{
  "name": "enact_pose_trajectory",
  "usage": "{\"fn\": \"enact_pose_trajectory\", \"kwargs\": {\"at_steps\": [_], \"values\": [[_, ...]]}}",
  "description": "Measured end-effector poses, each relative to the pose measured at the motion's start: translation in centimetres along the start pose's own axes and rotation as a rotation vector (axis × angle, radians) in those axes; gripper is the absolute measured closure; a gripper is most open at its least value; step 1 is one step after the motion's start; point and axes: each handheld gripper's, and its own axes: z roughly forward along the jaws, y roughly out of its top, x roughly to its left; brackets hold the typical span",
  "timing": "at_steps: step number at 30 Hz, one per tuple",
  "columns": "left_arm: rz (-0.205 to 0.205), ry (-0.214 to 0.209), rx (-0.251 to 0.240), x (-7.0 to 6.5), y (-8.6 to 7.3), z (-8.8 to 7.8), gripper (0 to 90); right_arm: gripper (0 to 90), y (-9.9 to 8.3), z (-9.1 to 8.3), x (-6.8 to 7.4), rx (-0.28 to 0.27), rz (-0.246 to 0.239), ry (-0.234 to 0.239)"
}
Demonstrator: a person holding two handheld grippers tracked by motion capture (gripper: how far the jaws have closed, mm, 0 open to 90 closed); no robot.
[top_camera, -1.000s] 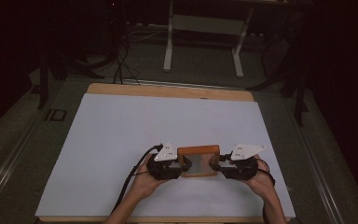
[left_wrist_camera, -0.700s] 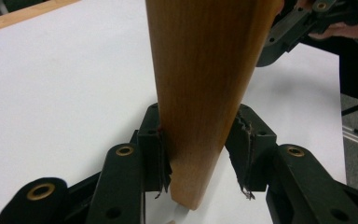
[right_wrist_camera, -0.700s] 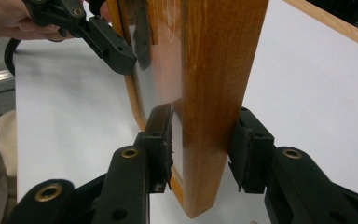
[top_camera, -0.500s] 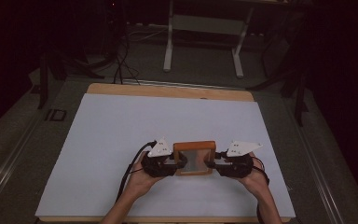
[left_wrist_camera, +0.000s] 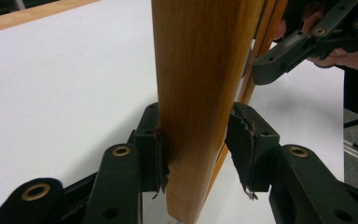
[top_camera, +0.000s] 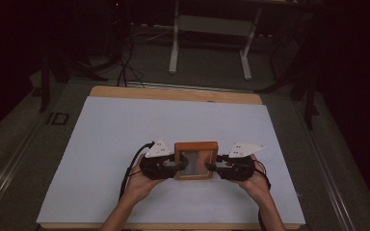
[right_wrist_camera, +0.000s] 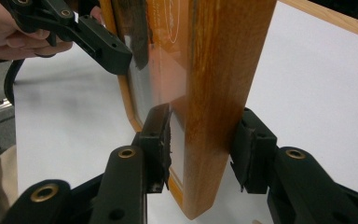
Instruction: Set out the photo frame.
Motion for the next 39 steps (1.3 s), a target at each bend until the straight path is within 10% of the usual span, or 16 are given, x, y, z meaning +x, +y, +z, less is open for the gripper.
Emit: {"fn": "enact_pose_trajectory", "kwargs": {"at_steps": [39], "values": [[-0.074,0.008,-0.059,2.7,-0.7,-2.3,58.1,58.2,0.7,3.2,1.1,-0.067,0.144,-0.020]]}}
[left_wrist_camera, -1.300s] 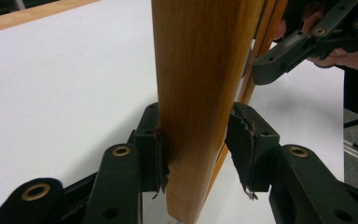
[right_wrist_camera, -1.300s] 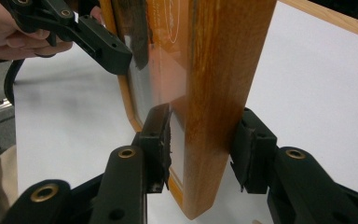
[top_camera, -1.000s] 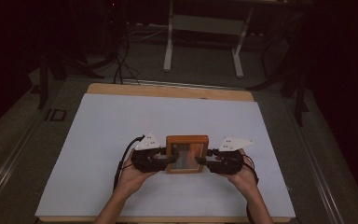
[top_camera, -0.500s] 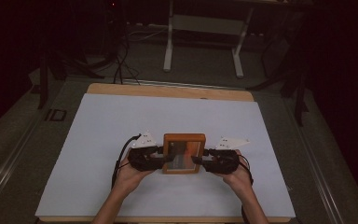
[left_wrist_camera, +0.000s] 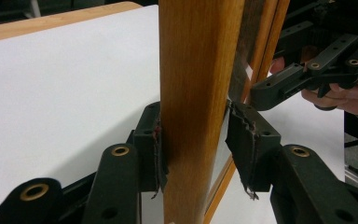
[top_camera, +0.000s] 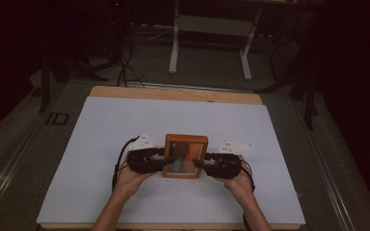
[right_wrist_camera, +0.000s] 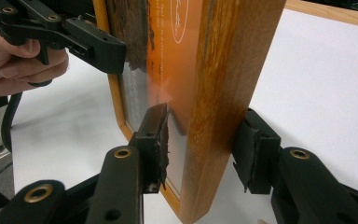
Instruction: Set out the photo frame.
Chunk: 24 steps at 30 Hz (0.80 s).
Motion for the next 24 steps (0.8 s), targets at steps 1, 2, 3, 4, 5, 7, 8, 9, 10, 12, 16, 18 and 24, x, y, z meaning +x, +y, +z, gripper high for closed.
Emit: {"fn": "enact_pose_trajectory", "kwargs": {"at_steps": [1,2,3,4,5,7,8,9,10,12,16,18,24], "values": [[0.000,0.000,0.000,0.0,0.0,0.0,58.0,58.2,0.0,0.0,0.0,0.000,0.000,0.000],[0.000,0.000,0.000,0.0,0.0,0.0,58.0,58.2,0.0,0.1,0.0,0.000,0.005,-0.002],[-0.005,0.000,0.002,0.2,-0.1,0.1,57.8,58.2,-0.1,0.2,0.0,0.000,0.009,-0.005],[-0.009,0.002,0.004,0.4,-0.2,0.1,57.7,58.2,-0.1,0.3,0.0,0.001,0.014,-0.005],[-0.013,0.002,0.005,0.4,-0.3,0.2,57.6,58.1,-0.2,0.4,-0.1,0.002,0.020,-0.006],[-0.020,0.004,0.011,0.6,-0.4,0.2,57.5,58.1,-0.3,0.7,-0.1,0.006,0.027,-0.003],[-0.020,0.004,0.011,0.6,-0.4,0.2,57.4,58.1,-0.4,0.8,-0.2,0.008,0.031,-0.002],[-0.025,0.010,0.018,0.8,-0.5,0.3,57.2,58.1,-0.4,1.0,-0.2,0.010,0.031,-0.002],[-0.025,0.010,0.018,0.8,-0.5,0.3,57.1,58.1,-0.4,1.0,-0.2,0.010,0.031,-0.002],[-0.031,0.012,0.023,1.0,-0.7,0.3,56.9,58.0,-0.5,1.3,-0.4,0.015,0.034,0.000],[-0.053,0.006,0.028,1.5,-1.1,0.4,56.8,58.1,-0.7,2.0,-0.4,0.031,0.036,-0.001],[-0.056,0.006,0.028,1.6,-1.2,0.5,56.8,58.1,-0.7,2.0,-0.5,0.035,0.038,-0.001],[-0.093,-0.016,0.017,2.2,-1.7,0.5,56.8,58.4,-0.7,2.2,-0.5,0.030,0.035,-0.001]]}}
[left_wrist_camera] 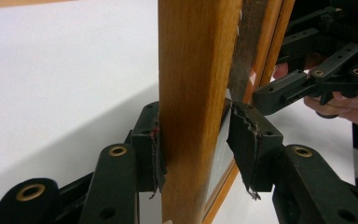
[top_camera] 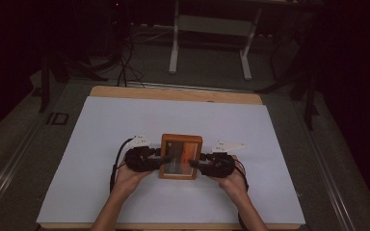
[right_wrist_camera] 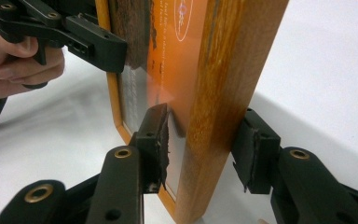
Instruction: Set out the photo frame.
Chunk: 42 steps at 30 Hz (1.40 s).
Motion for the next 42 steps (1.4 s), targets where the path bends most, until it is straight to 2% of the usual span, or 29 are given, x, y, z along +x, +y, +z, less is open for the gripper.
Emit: {"fn": "enact_pose_trajectory", "kwargs": {"at_steps": [3,10,20,24,25,31,37,42], "values": [[-0.017,-0.011,-0.005,0.5,-0.3,0.0,56.6,58.7,0.1,0.3,0.1,0.001,-0.004,-0.006],[-0.015,-0.011,-0.013,0.8,-0.3,0.3,56.0,59.5,0.0,0.3,-0.1,-0.004,0.005,-0.006],[-0.037,-0.007,-0.022,1.2,-0.4,0.7,56.3,60.4,-0.3,0.5,-0.7,-0.012,0.022,-0.001],[-0.040,-0.007,-0.016,1.2,-0.4,0.8,59.3,61.0,-0.5,0.4,-1.1,-0.012,0.043,-0.012],[-0.040,0.000,-0.016,1.0,-0.3,0.8,59.1,61.1,-0.7,0.4,-1.4,-0.015,0.064,-0.006],[-0.047,0.001,-0.012,1.3,-0.4,0.7,56.8,63.2,-0.5,0.3,-0.9,-0.010,0.041,-0.012],[-0.036,0.000,-0.009,1.2,-0.3,0.7,56.2,64.2,-0.7,0.1,-0.9,-0.005,0.041,-0.002],[-0.043,-0.008,-0.011,1.3,-0.3,0.7,55.8,64.7,-0.8,0.1,-0.8,-0.006,0.034,-0.002]]}}
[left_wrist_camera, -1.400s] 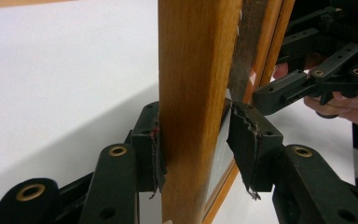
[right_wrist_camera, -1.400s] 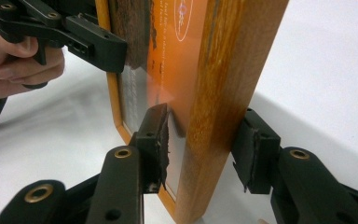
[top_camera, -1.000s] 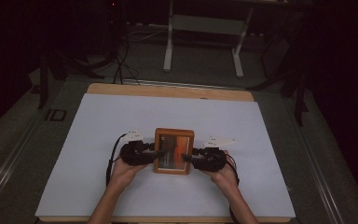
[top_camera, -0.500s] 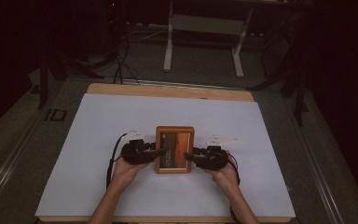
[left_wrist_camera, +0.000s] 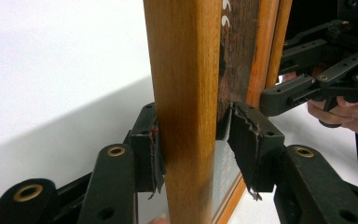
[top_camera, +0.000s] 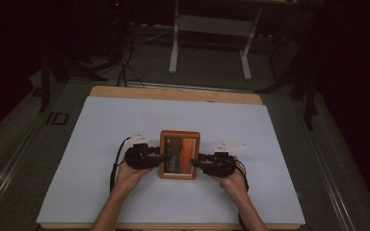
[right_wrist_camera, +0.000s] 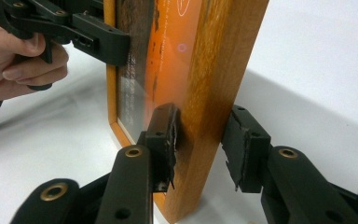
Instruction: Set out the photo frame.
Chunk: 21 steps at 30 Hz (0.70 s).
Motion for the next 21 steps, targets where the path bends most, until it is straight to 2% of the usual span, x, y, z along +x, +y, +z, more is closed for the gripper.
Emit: {"fn": "enact_pose_trajectory", "kwargs": {"at_steps": [6,11,17,21], "values": [[0.002,-0.004,0.000,0.07,0.00,0.00,55.0,65.5,-0.12,-0.04,-0.04,0.001,-0.002,0.010],[-0.001,-0.002,0.026,0.20,-0.08,-0.07,52.0,65.0,-0.11,-0.08,-0.11,0.006,-0.005,0.011],[-0.006,-0.017,0.013,0.22,0.06,-0.46,51.9,64.4,-0.10,-0.09,-0.11,0.007,-0.009,0.002],[0.002,-0.001,0.026,0.13,0.33,-0.78,51.6,61.4,-0.09,-0.14,-0.12,0.004,-0.005,-0.006]]}}
